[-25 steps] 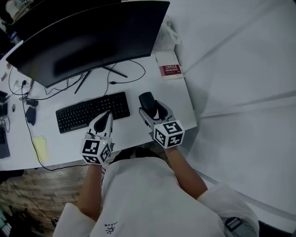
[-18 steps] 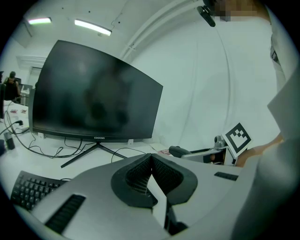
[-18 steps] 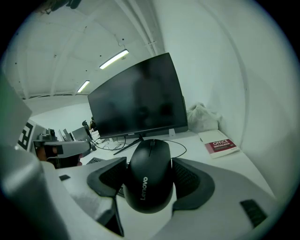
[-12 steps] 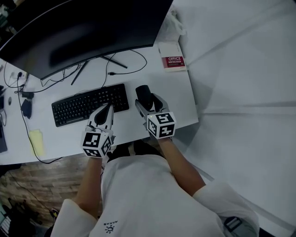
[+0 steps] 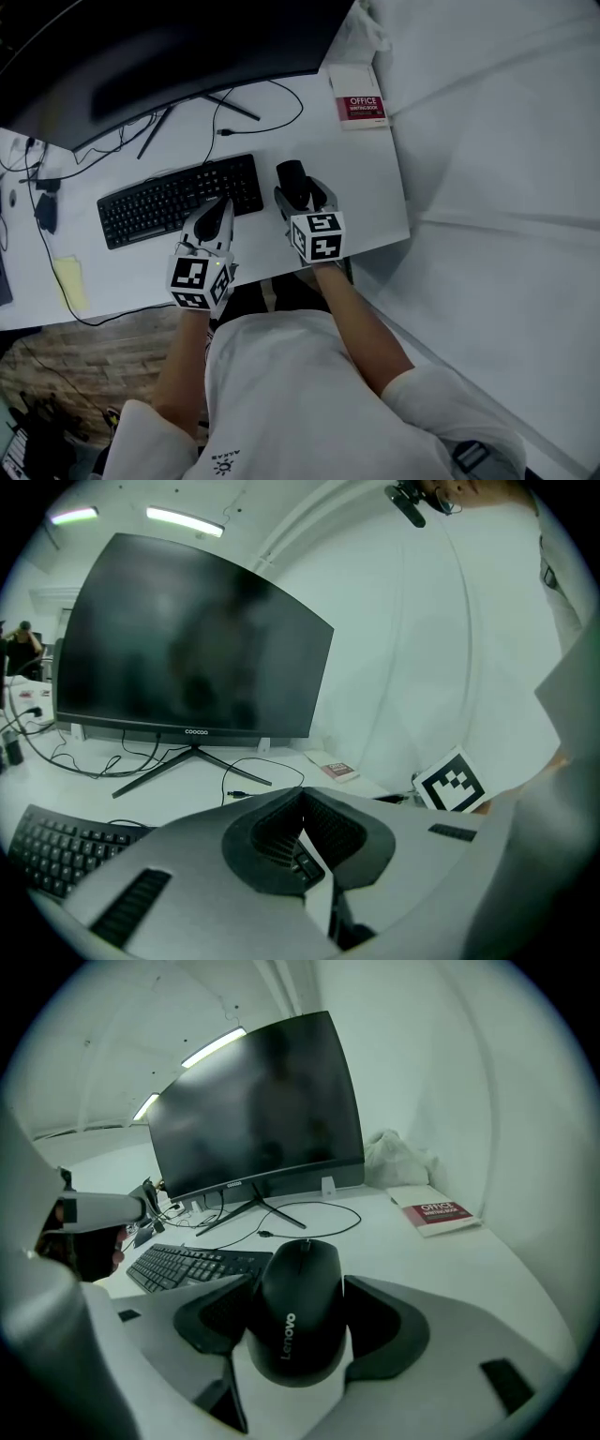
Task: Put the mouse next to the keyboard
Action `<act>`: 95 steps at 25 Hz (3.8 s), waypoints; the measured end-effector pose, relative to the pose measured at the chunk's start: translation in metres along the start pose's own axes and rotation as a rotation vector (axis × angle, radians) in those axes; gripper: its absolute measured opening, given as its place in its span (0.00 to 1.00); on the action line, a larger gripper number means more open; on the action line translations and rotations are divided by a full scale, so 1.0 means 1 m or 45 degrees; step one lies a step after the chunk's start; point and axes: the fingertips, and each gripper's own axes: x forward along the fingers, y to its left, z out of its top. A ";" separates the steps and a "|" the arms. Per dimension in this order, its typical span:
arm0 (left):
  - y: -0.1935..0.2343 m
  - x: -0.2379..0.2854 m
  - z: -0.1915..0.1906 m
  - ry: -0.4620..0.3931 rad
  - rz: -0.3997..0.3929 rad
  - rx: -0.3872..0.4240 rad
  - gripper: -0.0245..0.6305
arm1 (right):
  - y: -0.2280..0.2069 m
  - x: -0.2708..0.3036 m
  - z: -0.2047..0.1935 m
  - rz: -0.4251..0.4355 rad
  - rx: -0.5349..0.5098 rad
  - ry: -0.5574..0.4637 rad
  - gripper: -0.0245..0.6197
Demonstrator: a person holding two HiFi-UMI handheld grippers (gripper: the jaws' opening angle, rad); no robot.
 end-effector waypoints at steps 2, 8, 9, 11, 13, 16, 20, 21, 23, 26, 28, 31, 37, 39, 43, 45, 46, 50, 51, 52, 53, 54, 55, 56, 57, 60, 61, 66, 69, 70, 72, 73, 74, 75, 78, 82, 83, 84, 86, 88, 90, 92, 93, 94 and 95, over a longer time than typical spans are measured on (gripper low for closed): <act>0.000 0.002 -0.004 0.010 -0.002 -0.003 0.05 | -0.001 0.006 -0.007 -0.014 -0.001 0.020 0.52; 0.003 0.005 -0.017 0.036 -0.003 -0.018 0.05 | -0.004 0.017 -0.020 -0.039 0.007 0.056 0.52; 0.004 0.006 -0.018 0.039 -0.002 -0.020 0.05 | -0.004 0.018 -0.021 -0.044 0.007 0.058 0.52; 0.006 0.008 -0.022 0.043 -0.003 -0.023 0.05 | -0.006 0.021 -0.022 -0.053 0.004 0.060 0.52; 0.007 0.009 -0.025 0.044 -0.004 -0.028 0.05 | -0.007 0.024 -0.023 -0.059 0.000 0.062 0.52; 0.007 0.010 -0.028 0.043 -0.006 -0.037 0.05 | -0.007 0.027 -0.026 -0.065 -0.004 0.069 0.52; 0.006 0.010 -0.031 0.050 -0.022 -0.041 0.05 | -0.005 0.030 -0.029 -0.072 0.008 0.074 0.52; 0.006 0.009 -0.032 0.052 -0.023 -0.041 0.05 | -0.005 0.031 -0.030 -0.072 0.011 0.077 0.52; 0.005 0.010 -0.034 0.055 -0.027 -0.044 0.05 | -0.005 0.033 -0.031 -0.074 0.010 0.082 0.52; 0.003 0.012 -0.036 0.059 -0.035 -0.049 0.05 | -0.007 0.035 -0.032 -0.082 0.008 0.091 0.52; 0.004 0.011 -0.037 0.064 -0.037 -0.046 0.05 | -0.007 0.037 -0.034 -0.086 0.010 0.096 0.52; 0.006 0.011 -0.037 0.066 -0.037 -0.045 0.05 | -0.007 0.040 -0.034 -0.088 0.008 0.103 0.52; 0.007 0.015 -0.036 0.068 -0.041 -0.042 0.05 | -0.009 0.044 -0.035 -0.094 0.004 0.109 0.52; 0.007 0.015 -0.036 0.068 -0.045 -0.043 0.05 | -0.010 0.045 -0.036 -0.097 0.004 0.115 0.52; 0.008 0.016 -0.036 0.067 -0.046 -0.044 0.05 | -0.009 0.046 -0.037 -0.103 -0.005 0.127 0.52; 0.008 0.016 -0.036 0.068 -0.047 -0.044 0.05 | -0.010 0.047 -0.037 -0.114 -0.012 0.131 0.52; 0.008 0.015 -0.037 0.069 -0.047 -0.044 0.05 | -0.009 0.047 -0.037 -0.119 -0.016 0.134 0.52; 0.010 0.013 -0.035 0.068 -0.048 -0.048 0.05 | -0.009 0.047 -0.038 -0.136 -0.041 0.140 0.52; 0.010 0.013 -0.035 0.067 -0.047 -0.048 0.05 | -0.009 0.047 -0.038 -0.141 -0.048 0.142 0.52; 0.011 0.013 -0.035 0.067 -0.047 -0.048 0.05 | -0.009 0.048 -0.039 -0.148 -0.056 0.145 0.52; 0.011 0.012 -0.035 0.067 -0.046 -0.048 0.05 | -0.009 0.048 -0.039 -0.154 -0.066 0.148 0.52; 0.012 0.012 -0.035 0.067 -0.045 -0.047 0.05 | -0.009 0.049 -0.039 -0.161 -0.075 0.151 0.52; 0.012 0.012 -0.035 0.068 -0.044 -0.047 0.05 | -0.009 0.049 -0.039 -0.166 -0.083 0.153 0.52; 0.012 0.011 -0.035 0.069 -0.043 -0.046 0.05 | -0.009 0.049 -0.040 -0.170 -0.089 0.155 0.52; 0.012 0.010 -0.036 0.071 -0.042 -0.046 0.05 | -0.009 0.049 -0.040 -0.174 -0.091 0.155 0.52; 0.012 0.007 -0.037 0.073 -0.041 -0.046 0.05 | -0.008 0.049 -0.039 -0.182 -0.093 0.151 0.52; 0.013 0.006 -0.037 0.075 -0.041 -0.046 0.05 | -0.008 0.049 -0.039 -0.182 -0.094 0.151 0.52; 0.012 0.004 -0.038 0.079 -0.042 -0.039 0.05 | -0.007 0.050 -0.040 -0.170 -0.099 0.155 0.52; 0.011 0.002 -0.037 0.076 -0.040 -0.031 0.05 | -0.008 0.050 -0.040 -0.168 -0.101 0.153 0.52; 0.011 0.002 -0.036 0.076 -0.038 -0.028 0.05 | -0.007 0.050 -0.039 -0.163 -0.100 0.151 0.52; 0.011 0.001 -0.036 0.077 -0.035 -0.022 0.05 | -0.005 0.050 -0.039 -0.144 -0.097 0.149 0.52; 0.011 0.000 -0.036 0.077 -0.034 -0.020 0.05 | -0.005 0.050 -0.039 -0.135 -0.093 0.148 0.52; 0.010 0.000 -0.036 0.077 -0.033 -0.018 0.05 | -0.004 0.049 -0.039 -0.128 -0.087 0.147 0.53; 0.010 -0.001 -0.036 0.076 -0.032 -0.017 0.05 | -0.003 0.049 -0.040 -0.120 -0.079 0.146 0.53; 0.007 -0.001 -0.036 0.077 -0.031 -0.013 0.05 | -0.001 0.047 -0.038 -0.095 -0.068 0.137 0.55; 0.003 -0.001 -0.034 0.070 -0.029 -0.008 0.05 | -0.001 0.042 -0.032 -0.073 -0.074 0.118 0.56; 0.001 0.000 -0.033 0.067 -0.029 -0.006 0.05 | -0.002 0.040 -0.031 -0.070 -0.076 0.114 0.56; 0.000 0.000 -0.031 0.065 -0.028 -0.003 0.05 | -0.002 0.039 -0.029 -0.066 -0.079 0.110 0.56; -0.003 0.000 -0.027 0.059 -0.028 0.004 0.05 | -0.002 0.035 -0.025 -0.055 -0.085 0.100 0.56; -0.006 -0.001 -0.023 0.053 -0.027 0.012 0.05 | -0.001 0.031 -0.021 -0.042 -0.091 0.088 0.56; -0.009 -0.001 -0.020 0.045 -0.023 0.020 0.05 | 0.000 0.028 -0.018 -0.030 -0.096 0.079 0.56; -0.012 -0.002 -0.016 0.036 -0.018 0.027 0.05 | 0.001 0.023 -0.016 -0.017 -0.106 0.071 0.56; -0.013 -0.002 -0.015 0.032 -0.016 0.030 0.05 | 0.003 0.021 -0.015 -0.008 -0.112 0.066 0.56; -0.015 -0.003 -0.013 0.027 -0.014 0.033 0.05 | 0.004 0.018 -0.014 0.003 -0.118 0.061 0.56; -0.017 -0.004 -0.011 0.023 -0.013 0.036 0.05 | 0.006 0.015 -0.012 0.015 -0.122 0.057 0.56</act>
